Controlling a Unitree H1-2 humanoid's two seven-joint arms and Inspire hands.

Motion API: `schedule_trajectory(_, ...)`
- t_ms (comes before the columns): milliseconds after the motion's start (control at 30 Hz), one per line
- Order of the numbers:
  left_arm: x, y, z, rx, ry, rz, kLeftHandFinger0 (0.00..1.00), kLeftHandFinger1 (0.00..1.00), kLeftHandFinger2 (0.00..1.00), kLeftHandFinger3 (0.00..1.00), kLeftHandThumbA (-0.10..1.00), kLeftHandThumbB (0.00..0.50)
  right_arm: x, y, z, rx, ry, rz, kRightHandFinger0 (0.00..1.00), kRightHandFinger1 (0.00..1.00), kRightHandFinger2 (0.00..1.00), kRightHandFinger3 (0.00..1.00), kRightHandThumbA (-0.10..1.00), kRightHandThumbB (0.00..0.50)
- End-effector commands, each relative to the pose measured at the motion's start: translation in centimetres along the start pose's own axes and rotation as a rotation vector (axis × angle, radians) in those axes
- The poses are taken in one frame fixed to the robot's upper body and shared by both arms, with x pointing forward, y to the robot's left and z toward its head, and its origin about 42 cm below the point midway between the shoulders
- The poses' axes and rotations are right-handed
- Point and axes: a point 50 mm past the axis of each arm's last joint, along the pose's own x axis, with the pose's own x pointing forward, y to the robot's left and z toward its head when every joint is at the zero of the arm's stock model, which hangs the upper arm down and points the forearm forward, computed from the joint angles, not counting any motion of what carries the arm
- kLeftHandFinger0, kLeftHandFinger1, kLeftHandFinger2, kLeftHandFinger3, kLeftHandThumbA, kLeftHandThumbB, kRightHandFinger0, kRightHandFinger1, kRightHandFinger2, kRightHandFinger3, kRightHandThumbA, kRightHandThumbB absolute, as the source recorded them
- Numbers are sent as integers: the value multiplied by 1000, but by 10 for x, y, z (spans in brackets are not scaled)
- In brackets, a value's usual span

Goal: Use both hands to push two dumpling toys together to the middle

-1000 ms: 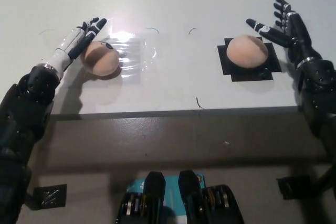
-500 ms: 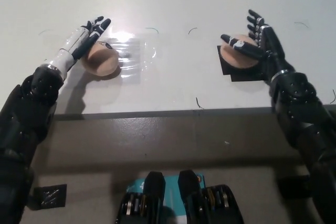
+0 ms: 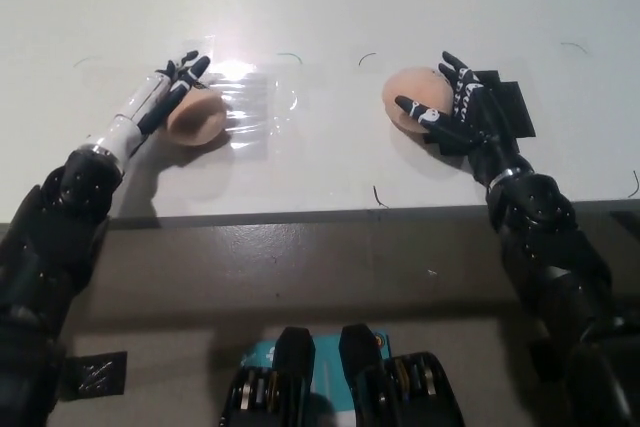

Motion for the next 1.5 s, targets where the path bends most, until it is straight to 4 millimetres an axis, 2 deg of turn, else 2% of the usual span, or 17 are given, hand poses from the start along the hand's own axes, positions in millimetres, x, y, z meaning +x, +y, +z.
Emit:
schedule_trajectory(0, 3, 2, 9, -70, -64, 30, 1000, 1000, 1000, 1000, 1000, 305, 6, 6, 18, 35, -84, 22, 1000, 1000, 1000, 1000, 1000, 222)
schedule_trajectory(133, -4, -8, 0, -119, -61, 20, 1000, 1000, 1000, 1000, 1000, 283, 0, 6, 10, 29, -80, 23, 1000, 1000, 1000, 1000, 1000, 217)
schedule_trajectory(167, -7, -13, -3, -134, -60, 15, 1000, 1000, 1000, 1000, 1000, 276, -2, 8, 6, 40, -77, 22, 1000, 1000, 1000, 1000, 1000, 242)
schedule_trajectory(233, -10, -21, -5, -172, -65, 17, 1000, 1000, 1000, 1000, 1000, 280, -4, 13, 1, 55, -60, 17, 1000, 1000, 1000, 1000, 1000, 247)
schedule_trajectory(267, -12, -27, -6, -186, -68, 16, 1000, 1000, 1000, 1000, 1000, 308, -6, 18, -3, 71, -54, 23, 1000, 1000, 1000, 1000, 1000, 251)
schedule_trajectory(400, -17, -48, -2, -245, -100, 15, 1000, 1000, 1000, 1000, 1000, 316, -14, 37, -15, 68, -57, 61, 1000, 1000, 1000, 1000, 1000, 213)
schedule_trajectory(433, -19, -56, 1, -235, -105, 2, 1000, 1000, 1000, 1000, 1000, 304, -16, 45, -19, 106, -35, 73, 1000, 1000, 1000, 1000, 1000, 243)
schedule_trajectory(500, -20, -69, 5, -249, -108, -7, 1000, 1000, 1000, 1000, 1000, 315, -19, 58, -25, 134, -24, 86, 1000, 1000, 1000, 1000, 1000, 257)
schedule_trajectory(533, -21, -71, 7, -255, -112, -7, 1000, 1000, 1000, 1000, 1000, 301, -20, 61, -26, 145, -23, 87, 1000, 1000, 1000, 1000, 1000, 247)
schedule_trajectory(633, -19, -92, 20, -285, -140, -9, 1000, 1000, 1000, 1000, 1000, 324, -22, 85, -30, 173, -13, 102, 1000, 1000, 1000, 1000, 1000, 226)
schedule_trajectory(767, -16, -110, 29, -341, -136, -7, 1000, 1000, 1000, 1000, 1000, 328, -23, 103, -31, 225, -7, 123, 1000, 1000, 1000, 1000, 1000, 184)
schedule_trajectory(833, -14, -115, 32, -351, -135, 4, 1000, 1000, 1000, 1000, 1000, 331, -23, 106, -30, 232, -7, 128, 1000, 1000, 1000, 1000, 1000, 176)
schedule_trajectory(933, -12, -123, 38, -345, -142, 13, 1000, 1000, 1000, 1000, 1000, 359, -22, 112, -29, 257, -3, 120, 1000, 1000, 1000, 1000, 1000, 198)
schedule_trajectory(1067, -8, -127, 41, -345, -114, 16, 1000, 1000, 1000, 1000, 1000, 352, -21, 118, -26, 283, -4, 105, 1000, 1000, 1000, 1000, 1000, 210)
schedule_trajectory(1233, -4, -133, 45, -347, -129, 9, 1000, 1000, 1000, 1000, 1000, 299, -20, 121, -26, 292, 0, 110, 1000, 1000, 1000, 1000, 1000, 194)
schedule_trajectory(1300, -4, -135, 45, -334, -128, 5, 1000, 1000, 1000, 1000, 1000, 306, -21, 121, -26, 291, -1, 110, 1000, 1000, 1000, 1000, 1000, 193)
schedule_trajectory(1467, -3, -133, 42, -308, -122, -7, 1000, 1000, 1000, 1000, 1000, 275, -20, 112, -26, 290, -16, 96, 1000, 1000, 1000, 1000, 1000, 198)
